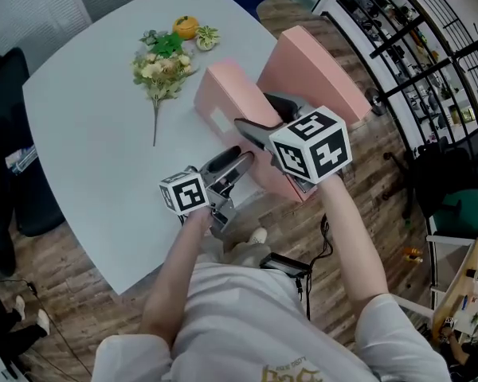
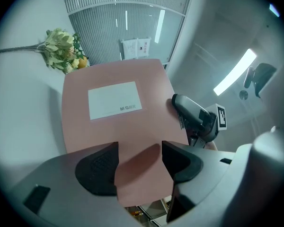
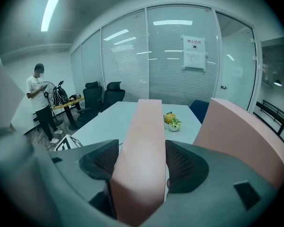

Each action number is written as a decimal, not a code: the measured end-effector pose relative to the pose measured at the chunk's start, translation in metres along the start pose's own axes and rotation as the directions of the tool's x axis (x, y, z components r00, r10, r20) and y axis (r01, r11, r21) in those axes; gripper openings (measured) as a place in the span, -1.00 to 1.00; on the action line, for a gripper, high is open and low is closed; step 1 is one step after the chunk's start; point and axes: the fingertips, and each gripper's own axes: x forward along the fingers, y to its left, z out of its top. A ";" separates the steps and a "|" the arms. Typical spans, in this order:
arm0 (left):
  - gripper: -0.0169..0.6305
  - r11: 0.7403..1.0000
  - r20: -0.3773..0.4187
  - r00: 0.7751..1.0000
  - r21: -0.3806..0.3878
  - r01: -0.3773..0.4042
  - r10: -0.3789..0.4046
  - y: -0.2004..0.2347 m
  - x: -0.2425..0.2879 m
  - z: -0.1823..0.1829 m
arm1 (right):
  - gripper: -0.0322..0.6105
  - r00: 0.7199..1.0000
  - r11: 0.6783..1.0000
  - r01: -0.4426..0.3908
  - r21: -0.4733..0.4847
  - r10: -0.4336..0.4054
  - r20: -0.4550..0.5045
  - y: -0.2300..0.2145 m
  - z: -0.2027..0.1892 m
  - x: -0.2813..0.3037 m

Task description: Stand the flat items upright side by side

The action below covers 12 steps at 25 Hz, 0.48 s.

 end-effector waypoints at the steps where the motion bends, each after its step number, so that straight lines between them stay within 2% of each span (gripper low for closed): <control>1: -0.09 1.000 0.004 1.000 0.000 -0.001 0.001 0.000 0.000 0.001 | 0.11 1.000 1.000 0.004 0.004 -0.004 0.014 -0.001 0.003 -0.001; 12: -0.12 0.999 0.048 0.998 0.011 -0.041 0.040 0.003 0.002 0.013 | 0.10 0.990 0.999 0.037 0.023 -0.040 0.132 -0.009 0.018 -0.009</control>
